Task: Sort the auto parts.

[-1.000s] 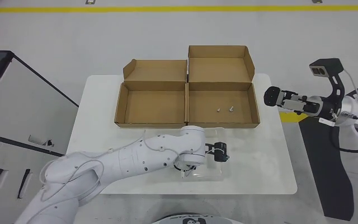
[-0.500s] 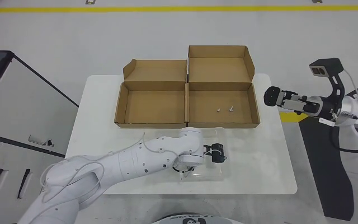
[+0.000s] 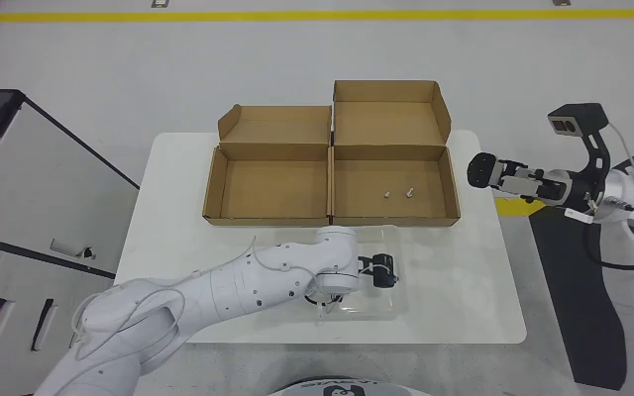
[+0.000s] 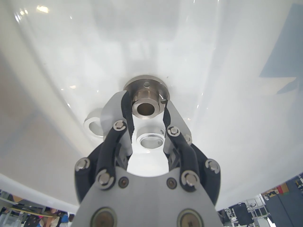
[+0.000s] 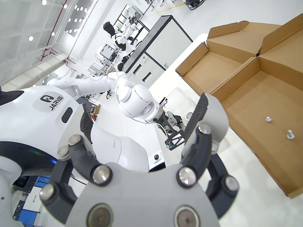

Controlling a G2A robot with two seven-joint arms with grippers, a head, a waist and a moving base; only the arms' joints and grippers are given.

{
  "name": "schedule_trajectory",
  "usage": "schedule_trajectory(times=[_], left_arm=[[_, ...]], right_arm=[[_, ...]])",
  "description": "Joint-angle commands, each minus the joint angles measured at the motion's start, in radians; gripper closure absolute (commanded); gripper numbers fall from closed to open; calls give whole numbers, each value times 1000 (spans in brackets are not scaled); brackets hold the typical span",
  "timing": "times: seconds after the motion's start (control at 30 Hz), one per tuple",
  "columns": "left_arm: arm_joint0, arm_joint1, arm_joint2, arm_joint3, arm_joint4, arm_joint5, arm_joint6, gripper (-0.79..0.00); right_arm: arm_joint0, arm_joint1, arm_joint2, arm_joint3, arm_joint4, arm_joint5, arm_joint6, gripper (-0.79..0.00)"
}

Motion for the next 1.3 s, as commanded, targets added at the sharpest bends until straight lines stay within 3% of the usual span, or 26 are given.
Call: schedule_trajectory(times=[0.0,0.47,0.6,0.7,0.93,1.27], left_arm=[[3,0,-3,2,5,1,1,-320],[13,-6,-11,18,12,-10,8,-329],[14,-8,-11,23,14,-13,11,-237],[14,-9,-10,30,18,-15,13,0],[16,-8,-23,21,49,-1,14,0],[2,32,-73,-141,43,10,-11,0]], right_arm=[[0,0,0,0,0,0,0,-785],[0,0,0,0,0,0,0,-785],[0,0,0,0,0,0,0,-785],[0,0,0,0,0,0,0,-785],[0,0,0,0,0,0,0,-785],[0,0,0,0,0,0,0,-785]])
